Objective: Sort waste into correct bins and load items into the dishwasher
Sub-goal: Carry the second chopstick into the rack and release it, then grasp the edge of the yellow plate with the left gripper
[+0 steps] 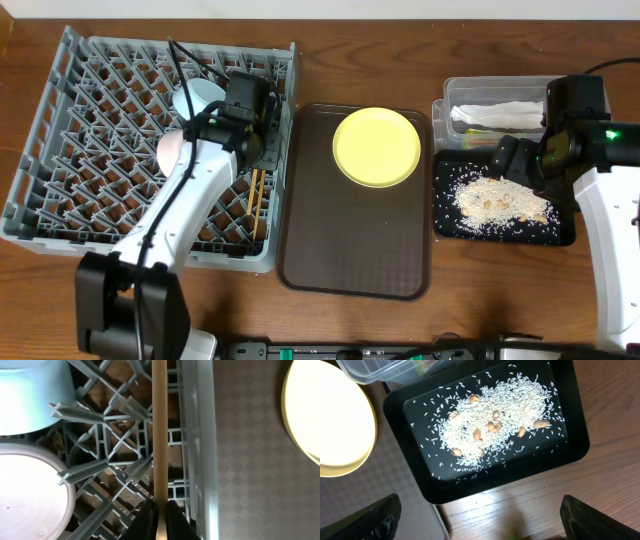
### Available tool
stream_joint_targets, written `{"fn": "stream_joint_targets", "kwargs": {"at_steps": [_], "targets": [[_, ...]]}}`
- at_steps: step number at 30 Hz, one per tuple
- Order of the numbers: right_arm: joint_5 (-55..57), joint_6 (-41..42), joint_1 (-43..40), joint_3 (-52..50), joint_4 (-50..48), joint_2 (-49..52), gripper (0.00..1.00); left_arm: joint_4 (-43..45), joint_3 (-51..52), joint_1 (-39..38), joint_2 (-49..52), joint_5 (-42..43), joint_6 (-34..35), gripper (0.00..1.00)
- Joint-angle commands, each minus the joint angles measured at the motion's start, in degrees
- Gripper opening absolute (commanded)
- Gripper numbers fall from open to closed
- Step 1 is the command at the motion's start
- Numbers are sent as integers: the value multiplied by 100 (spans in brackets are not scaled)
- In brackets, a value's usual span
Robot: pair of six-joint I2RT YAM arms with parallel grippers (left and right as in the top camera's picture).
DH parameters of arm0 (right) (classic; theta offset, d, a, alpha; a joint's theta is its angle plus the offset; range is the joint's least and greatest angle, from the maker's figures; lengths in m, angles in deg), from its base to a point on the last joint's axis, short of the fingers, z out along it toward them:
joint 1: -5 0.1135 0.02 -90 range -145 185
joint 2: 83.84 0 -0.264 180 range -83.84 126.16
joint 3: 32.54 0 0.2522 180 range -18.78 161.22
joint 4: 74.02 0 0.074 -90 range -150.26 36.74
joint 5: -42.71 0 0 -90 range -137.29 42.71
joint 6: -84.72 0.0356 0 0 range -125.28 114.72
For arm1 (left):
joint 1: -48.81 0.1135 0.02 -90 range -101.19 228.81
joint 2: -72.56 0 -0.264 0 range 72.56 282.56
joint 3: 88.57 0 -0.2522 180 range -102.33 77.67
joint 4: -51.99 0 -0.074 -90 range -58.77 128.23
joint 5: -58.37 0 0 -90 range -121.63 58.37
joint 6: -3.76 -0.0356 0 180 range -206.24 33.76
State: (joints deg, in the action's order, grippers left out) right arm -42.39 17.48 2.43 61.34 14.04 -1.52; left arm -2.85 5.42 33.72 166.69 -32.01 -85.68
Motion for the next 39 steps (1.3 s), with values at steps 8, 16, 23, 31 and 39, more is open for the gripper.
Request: {"fn": "stream_joint_targets", "kwargs": {"at_steps": [8, 16, 23, 31, 39], "targets": [[15, -74, -2, 44, -4, -55, 99, -17, -116, 13, -470, 44, 101, 63], [15, -74, -2, 44, -22, -55, 99, 162, -264, -122, -885, 1307, 205, 67], [-90, -70, -2, 44, -129, -55, 99, 979, -511, -1071, -750, 1255, -901, 67], [-90, -70, -2, 44, -103, -55, 99, 1458, -511, -2142, 24, 1257, -2656, 68], [-87, -72, -2, 44, -103, -55, 99, 1593, -511, -2629, 1360, 1259, -2776, 69]]}}
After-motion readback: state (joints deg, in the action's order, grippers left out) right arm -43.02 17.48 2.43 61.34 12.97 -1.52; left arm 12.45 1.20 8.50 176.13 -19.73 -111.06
